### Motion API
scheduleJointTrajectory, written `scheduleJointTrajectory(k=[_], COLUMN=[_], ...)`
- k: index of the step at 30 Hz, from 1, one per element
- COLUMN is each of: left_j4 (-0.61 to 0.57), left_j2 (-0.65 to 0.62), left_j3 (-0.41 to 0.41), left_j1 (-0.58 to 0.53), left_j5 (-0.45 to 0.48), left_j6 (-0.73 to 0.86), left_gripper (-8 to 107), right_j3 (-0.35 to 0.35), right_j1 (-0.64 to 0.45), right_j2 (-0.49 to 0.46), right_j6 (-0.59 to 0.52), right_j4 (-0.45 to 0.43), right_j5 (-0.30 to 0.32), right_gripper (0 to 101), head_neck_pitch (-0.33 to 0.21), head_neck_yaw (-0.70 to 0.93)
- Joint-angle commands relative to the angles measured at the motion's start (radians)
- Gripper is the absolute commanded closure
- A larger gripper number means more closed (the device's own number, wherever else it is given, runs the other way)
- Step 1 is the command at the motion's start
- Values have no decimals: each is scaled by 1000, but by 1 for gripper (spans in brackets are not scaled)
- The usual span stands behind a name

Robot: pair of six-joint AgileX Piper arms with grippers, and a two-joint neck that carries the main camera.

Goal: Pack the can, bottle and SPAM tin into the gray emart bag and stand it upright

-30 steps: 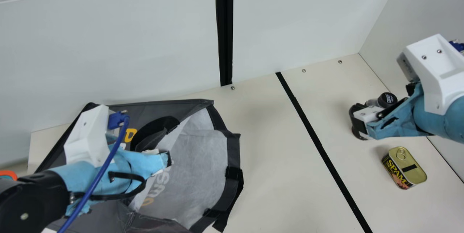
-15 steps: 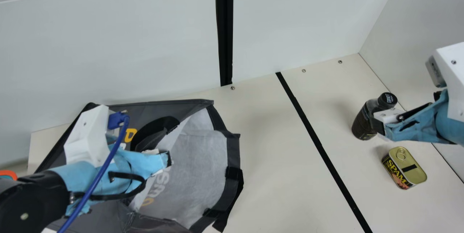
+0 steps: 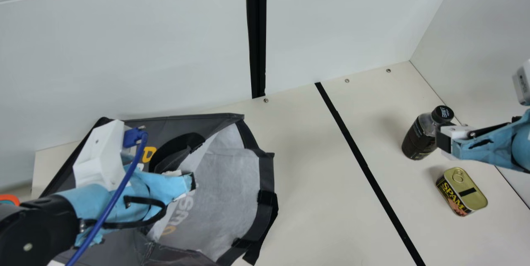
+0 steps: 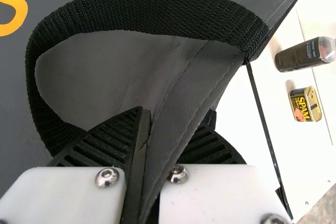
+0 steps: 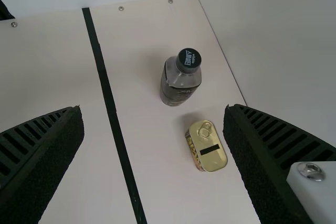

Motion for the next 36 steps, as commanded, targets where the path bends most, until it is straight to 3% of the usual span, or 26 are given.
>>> scheduleJointTrajectory(k=[1, 36], left_j4=[0, 0], left_j2=[0, 0], left_j3=[0, 0], left_j1=[0, 0], left_j5=[0, 0], left_j6=[0, 0], left_gripper=[107, 107], right_j3=[4, 22], right_j1=[-13, -141], right_j2=[-2, 35], right_j6=[4, -66], right_j4=[8, 73], right_j5=[-1, -1], right_gripper=[6, 6], head_neck_pitch=[-23, -23], head_neck_yaw=[-1, -1])
